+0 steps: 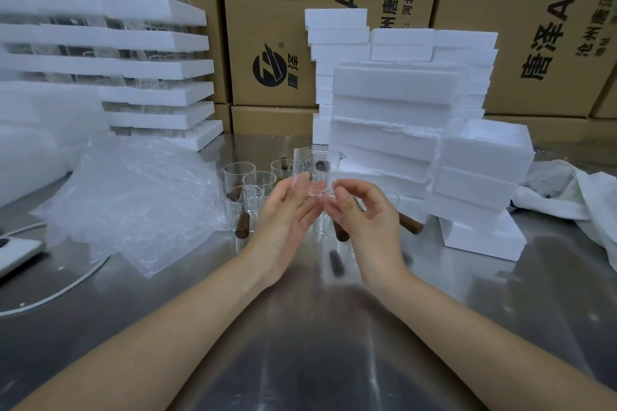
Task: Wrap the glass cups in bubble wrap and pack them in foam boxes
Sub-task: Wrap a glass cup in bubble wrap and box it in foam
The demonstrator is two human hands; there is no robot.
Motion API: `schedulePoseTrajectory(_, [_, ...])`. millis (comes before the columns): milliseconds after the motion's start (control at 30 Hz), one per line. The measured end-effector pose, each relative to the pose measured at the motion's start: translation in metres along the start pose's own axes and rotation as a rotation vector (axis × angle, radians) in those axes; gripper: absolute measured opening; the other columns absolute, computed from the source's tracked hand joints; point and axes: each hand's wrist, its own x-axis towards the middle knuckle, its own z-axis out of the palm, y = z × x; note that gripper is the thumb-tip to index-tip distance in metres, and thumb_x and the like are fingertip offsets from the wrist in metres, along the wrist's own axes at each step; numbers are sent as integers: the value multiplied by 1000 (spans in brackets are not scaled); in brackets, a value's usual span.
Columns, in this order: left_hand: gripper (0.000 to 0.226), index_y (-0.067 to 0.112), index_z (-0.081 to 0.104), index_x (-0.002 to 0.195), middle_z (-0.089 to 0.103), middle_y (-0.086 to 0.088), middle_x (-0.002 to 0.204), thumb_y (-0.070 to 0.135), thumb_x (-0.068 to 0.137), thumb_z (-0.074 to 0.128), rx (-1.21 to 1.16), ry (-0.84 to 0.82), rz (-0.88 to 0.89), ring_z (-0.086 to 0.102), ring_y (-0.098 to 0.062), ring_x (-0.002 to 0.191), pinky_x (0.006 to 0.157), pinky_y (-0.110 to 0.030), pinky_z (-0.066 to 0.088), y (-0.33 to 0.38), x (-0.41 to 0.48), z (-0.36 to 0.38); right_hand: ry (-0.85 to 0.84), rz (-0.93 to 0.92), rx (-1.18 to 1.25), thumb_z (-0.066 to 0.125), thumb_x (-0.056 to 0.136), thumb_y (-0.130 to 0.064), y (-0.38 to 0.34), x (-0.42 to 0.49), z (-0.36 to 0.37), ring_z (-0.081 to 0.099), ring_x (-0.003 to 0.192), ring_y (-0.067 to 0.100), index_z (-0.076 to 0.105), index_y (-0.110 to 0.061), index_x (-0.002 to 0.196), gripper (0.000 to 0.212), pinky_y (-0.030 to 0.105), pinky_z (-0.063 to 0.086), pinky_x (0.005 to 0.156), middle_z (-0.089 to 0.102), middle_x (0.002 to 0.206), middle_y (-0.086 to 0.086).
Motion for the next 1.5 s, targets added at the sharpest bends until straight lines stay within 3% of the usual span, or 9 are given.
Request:
schedulePoseTrajectory(100, [55,9,54,122,61,-14,122,41,78,65,-187,21,-77,63,-23,110,97,-31,51,4,0,-2,-56,-2,-41,65,85,-24,1,-2,1,71,93,21,65,-11,109,27,27,56,85,74,96,5])
schedulePoseTrajectory(200, [60,9,57,120,63,-15,110,38,71,74,-286,20,-118,66,-23,103,100,-35,49,6,1,-2,-79,-37,-93,63,85,-26,2,-4,3,67,104,19,64,-22,115,30,32,55,90,65,120,8])
schedulePoseTrajectory(367, [52,4,53,119,65,-16,102,45,87,55,-361,27,-139,63,-21,82,86,-33,52,6,1,-4,-126,-104,-151,60,88,-24,1,-7,6,64,110,18,67,-33,112,27,40,52,96,60,126,-14])
schedulePoseTrajectory(567, [41,10,48,119,57,-21,110,43,101,30,-370,38,-176,58,-28,92,81,-37,44,6,4,-6,-188,-148,-234,57,88,-25,3,-12,6,57,118,17,70,-29,106,23,32,53,91,59,124,-15])
schedulePoseTrajectory(900, [50,9,46,128,53,-25,117,45,101,26,-366,120,-230,53,-33,103,83,-39,46,0,6,-4,-135,-106,-292,51,95,1,5,-9,5,62,107,14,70,-28,99,35,24,54,82,60,120,-6])
schedulePoseTrajectory(1100, [41,14,48,117,56,-22,112,46,102,28,-401,108,-211,62,-29,96,69,-36,54,-1,7,-3,-115,-59,-227,45,97,5,0,-10,7,65,90,5,70,-24,99,38,16,51,69,60,117,-1])
schedulePoseTrajectory(1233, [47,15,45,121,61,-11,97,51,91,43,-113,40,-6,64,-20,80,79,-35,54,3,6,-1,-119,47,-136,54,95,-23,-1,-6,5,68,83,13,64,-15,117,26,19,52,70,65,110,11])
schedulePoseTrajectory(1333, [42,25,44,108,60,3,100,56,85,59,373,18,169,60,-10,74,74,-32,51,9,1,2,-87,115,-76,67,69,-55,0,-5,4,70,87,21,60,-7,125,73,26,52,79,72,98,11])
schedulePoseTrajectory(1500, [29,26,45,99,60,4,90,49,82,50,1020,-110,456,59,-18,70,59,-30,49,27,-8,-4,-38,138,77,76,76,-47,-3,-2,4,69,99,26,71,-10,103,45,31,53,90,71,102,9])
